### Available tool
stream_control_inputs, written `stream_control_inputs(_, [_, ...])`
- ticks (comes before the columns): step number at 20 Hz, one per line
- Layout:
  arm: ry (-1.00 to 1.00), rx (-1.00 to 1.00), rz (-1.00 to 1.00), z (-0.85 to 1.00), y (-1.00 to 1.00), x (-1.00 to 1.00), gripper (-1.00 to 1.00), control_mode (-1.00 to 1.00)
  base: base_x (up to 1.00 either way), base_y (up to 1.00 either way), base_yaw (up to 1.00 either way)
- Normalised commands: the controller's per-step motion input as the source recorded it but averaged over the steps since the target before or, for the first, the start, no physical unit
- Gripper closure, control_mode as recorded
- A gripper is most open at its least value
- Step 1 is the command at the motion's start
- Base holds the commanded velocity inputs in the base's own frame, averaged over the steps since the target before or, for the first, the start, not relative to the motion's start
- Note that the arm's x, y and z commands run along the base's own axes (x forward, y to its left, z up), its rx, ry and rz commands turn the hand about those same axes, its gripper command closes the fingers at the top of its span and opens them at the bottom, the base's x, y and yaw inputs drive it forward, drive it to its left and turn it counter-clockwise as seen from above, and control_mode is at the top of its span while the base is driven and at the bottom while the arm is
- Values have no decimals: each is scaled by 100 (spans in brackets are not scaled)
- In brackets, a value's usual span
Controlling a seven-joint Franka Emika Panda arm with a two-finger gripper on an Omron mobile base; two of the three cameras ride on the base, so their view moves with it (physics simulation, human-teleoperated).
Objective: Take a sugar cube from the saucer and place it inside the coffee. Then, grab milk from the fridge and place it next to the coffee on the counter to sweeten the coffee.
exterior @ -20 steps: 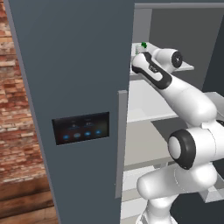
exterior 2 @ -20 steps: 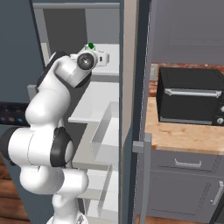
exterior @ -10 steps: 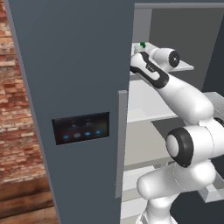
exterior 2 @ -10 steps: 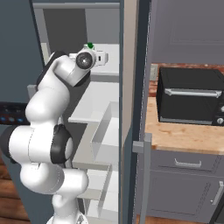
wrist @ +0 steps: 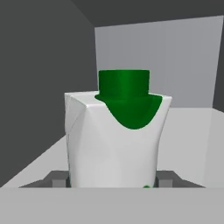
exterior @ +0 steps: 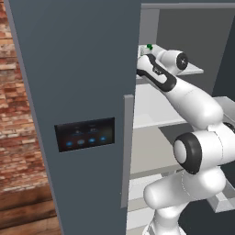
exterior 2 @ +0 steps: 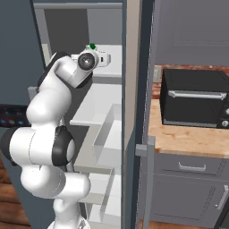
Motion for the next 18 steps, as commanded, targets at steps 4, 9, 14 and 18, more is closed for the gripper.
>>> stream_control_inputs(4, [0, 0, 0, -2, 0, 0, 100, -100, 0, 0, 0])
stream_control_inputs(9, [0, 0, 0, -2, 0, -9, 100, -100, 0, 0, 0])
stream_control_inputs(14, [-2, 0, -1, 8, -6, -41, 100, -100, 0, 0, 0])
stream_control_inputs(18, [-1, 0, -2, 55, -36, -69, 100, -100, 0, 0, 0])
